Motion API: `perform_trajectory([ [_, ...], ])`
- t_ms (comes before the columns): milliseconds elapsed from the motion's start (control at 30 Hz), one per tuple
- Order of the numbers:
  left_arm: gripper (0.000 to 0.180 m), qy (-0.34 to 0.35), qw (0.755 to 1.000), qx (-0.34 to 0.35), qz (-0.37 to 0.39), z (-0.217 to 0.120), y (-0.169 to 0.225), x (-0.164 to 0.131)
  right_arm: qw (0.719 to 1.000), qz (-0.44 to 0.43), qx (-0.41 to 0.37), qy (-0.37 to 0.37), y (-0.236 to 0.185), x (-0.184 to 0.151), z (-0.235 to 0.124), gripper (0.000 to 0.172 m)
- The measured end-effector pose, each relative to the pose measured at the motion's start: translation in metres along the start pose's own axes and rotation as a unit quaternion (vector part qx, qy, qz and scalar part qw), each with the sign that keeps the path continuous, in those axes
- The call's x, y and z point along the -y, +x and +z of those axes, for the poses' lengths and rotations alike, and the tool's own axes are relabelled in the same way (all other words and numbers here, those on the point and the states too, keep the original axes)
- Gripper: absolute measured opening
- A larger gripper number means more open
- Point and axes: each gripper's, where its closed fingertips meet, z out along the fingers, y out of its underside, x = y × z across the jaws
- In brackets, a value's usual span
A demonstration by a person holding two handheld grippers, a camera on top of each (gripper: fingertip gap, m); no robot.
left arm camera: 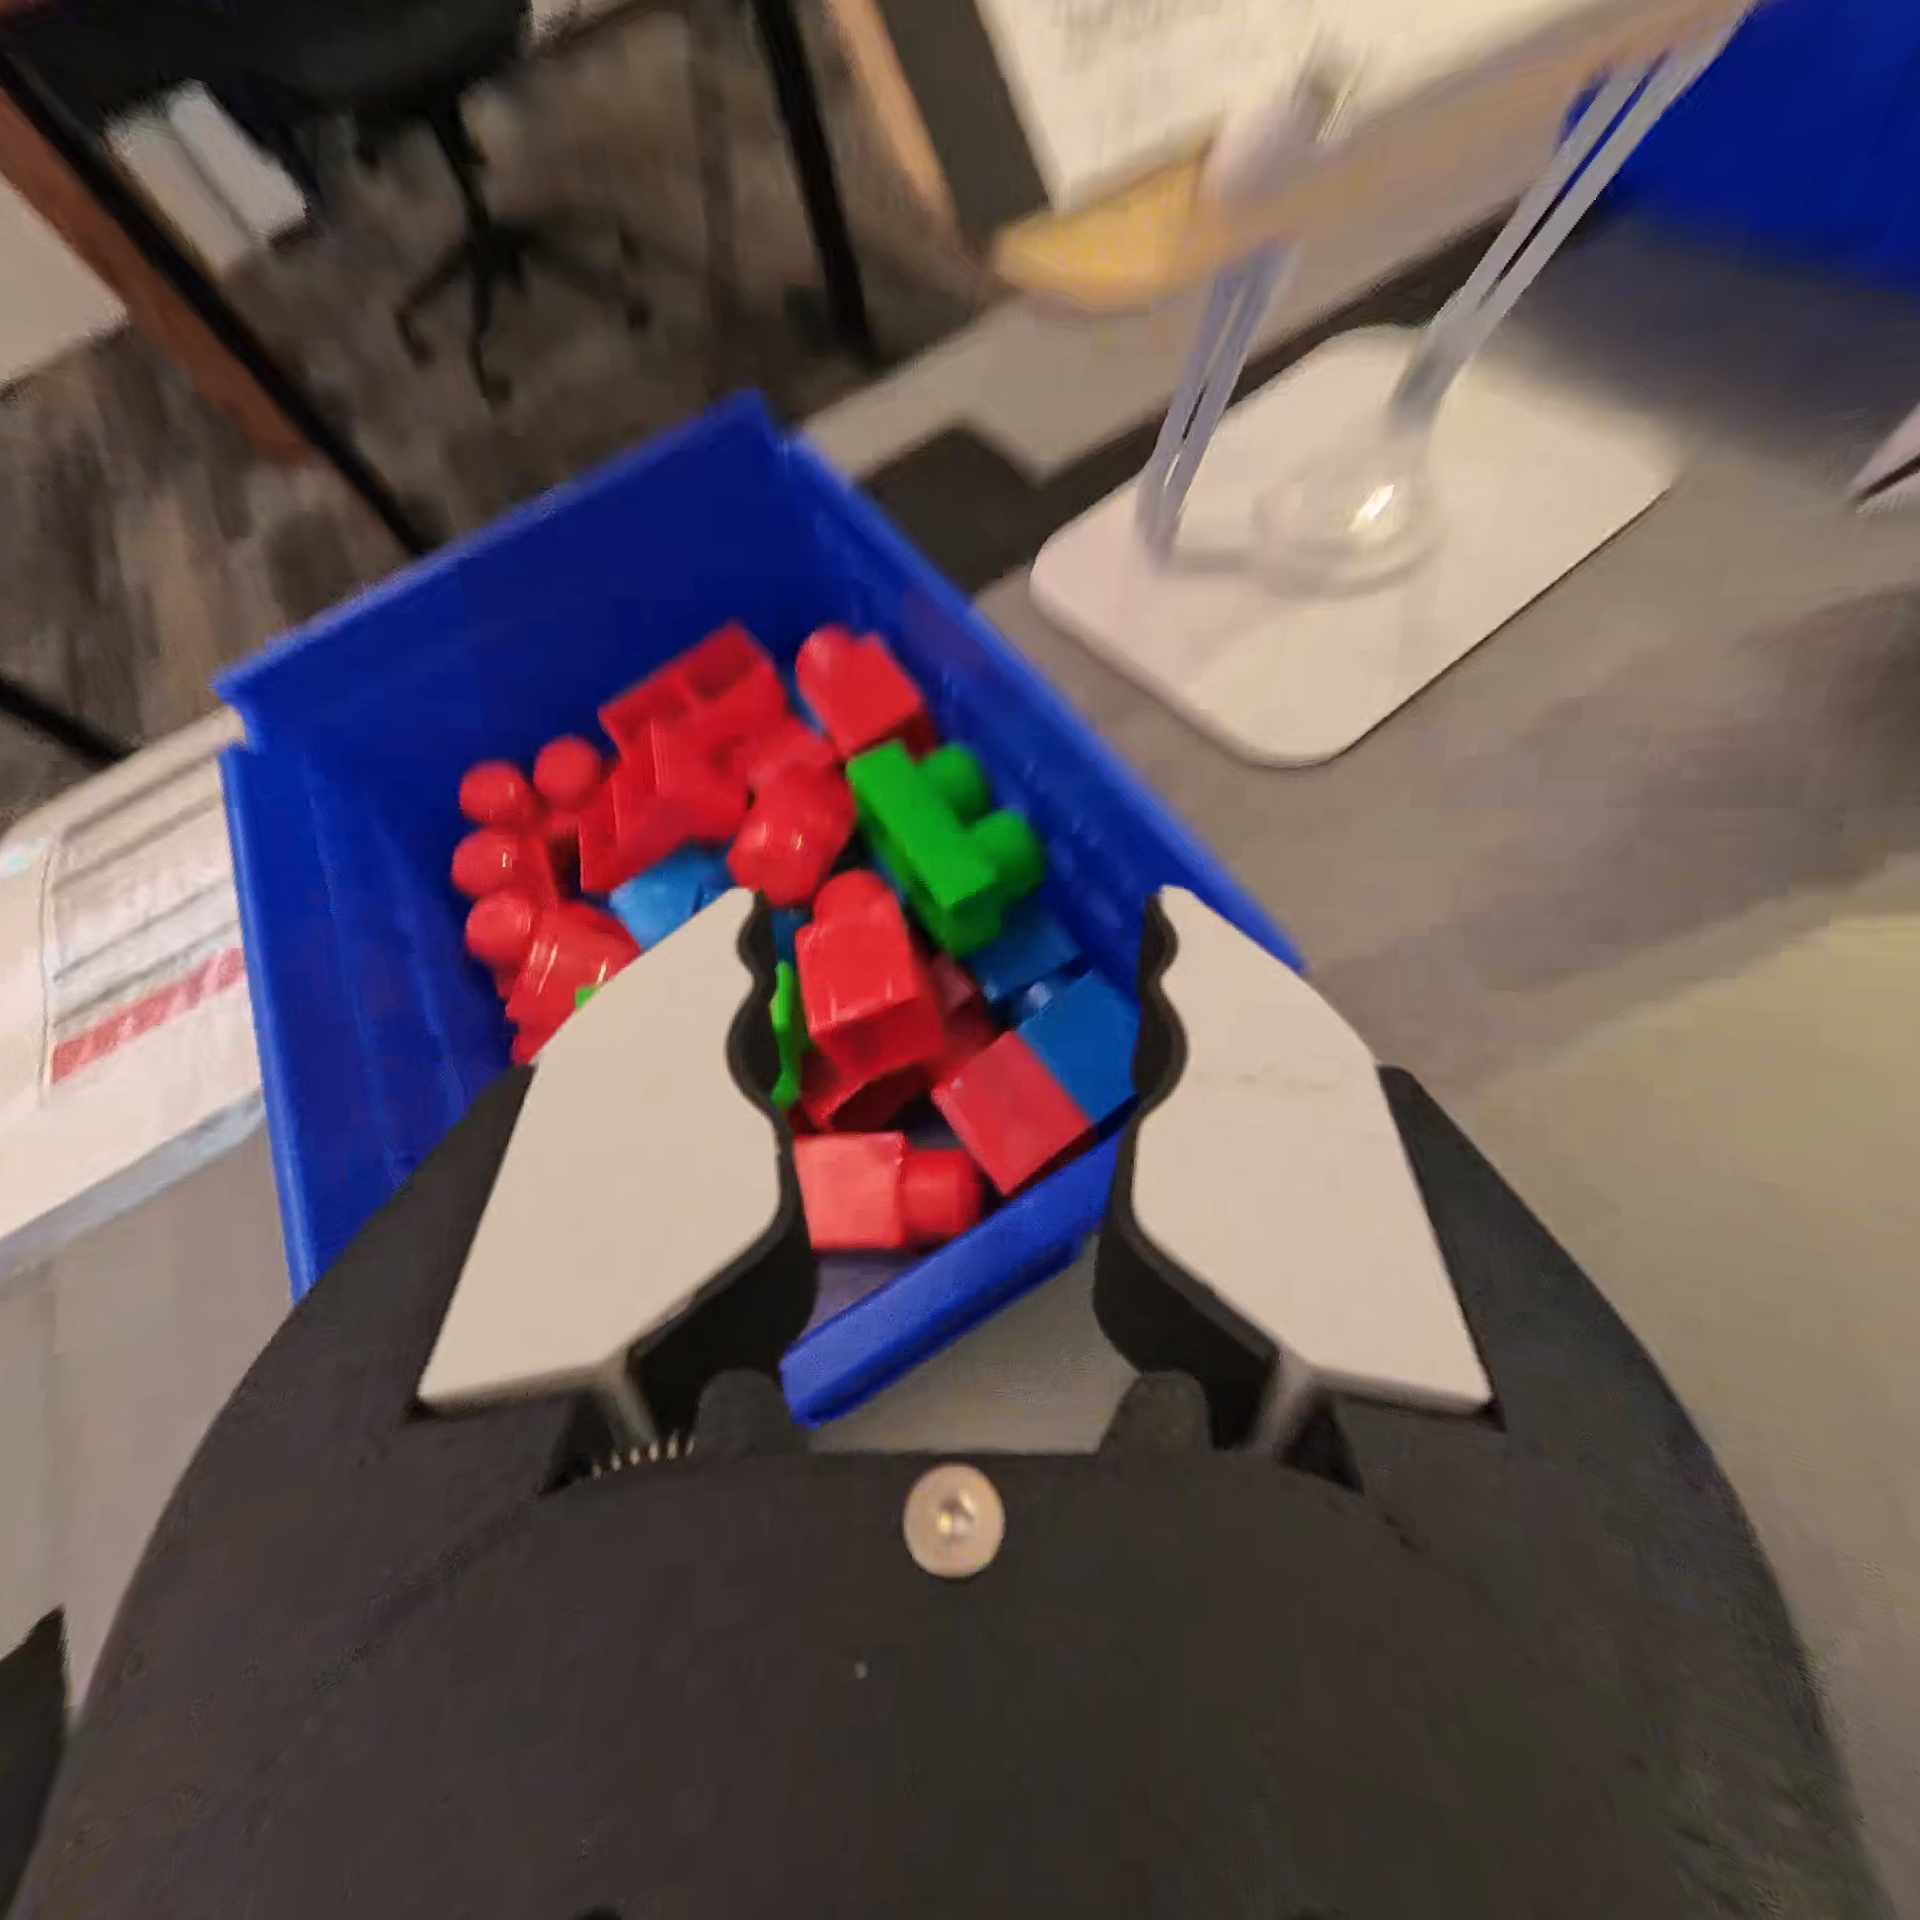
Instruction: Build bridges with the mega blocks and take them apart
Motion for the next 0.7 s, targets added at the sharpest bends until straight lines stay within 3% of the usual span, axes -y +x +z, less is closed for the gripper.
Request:
perform_trajectory([
  [33,0.060,-0.033,0.999,0.005,0.004,0.012,-0.001,-0.011,1.000,-0.012,-0.004,-0.017,0.001,-0.006,0.002,0.000],
  [100,0.066,-0.098,0.995,-0.009,-0.011,0.032,0.001,-0.032,1.000,-0.015,-0.004,-0.019,0.002,-0.009,0.003,0.000],
  [400,0.057,-0.215,0.976,0.028,-0.020,0.069,-0.029,-0.074,0.999,0.024,0.024,0.003,0.003,-0.006,-0.004,0.000],
  [467,0.042,-0.209,0.977,-0.007,-0.041,0.075,-0.022,-0.074,0.999,0.025,0.027,0.004,0.003,-0.007,-0.005,0.000],
  [567,0.040,-0.192,0.981,0.008,-0.036,0.068,-0.030,-0.067,0.999,0.027,0.025,0.004,0.005,-0.008,-0.005,0.000],
  [700,0.038,-0.105,0.994,0.013,-0.036,0.023,-0.020,-0.021,0.999,0.044,0.024,0.015,0.011,-0.007,-0.009,0.000],
])
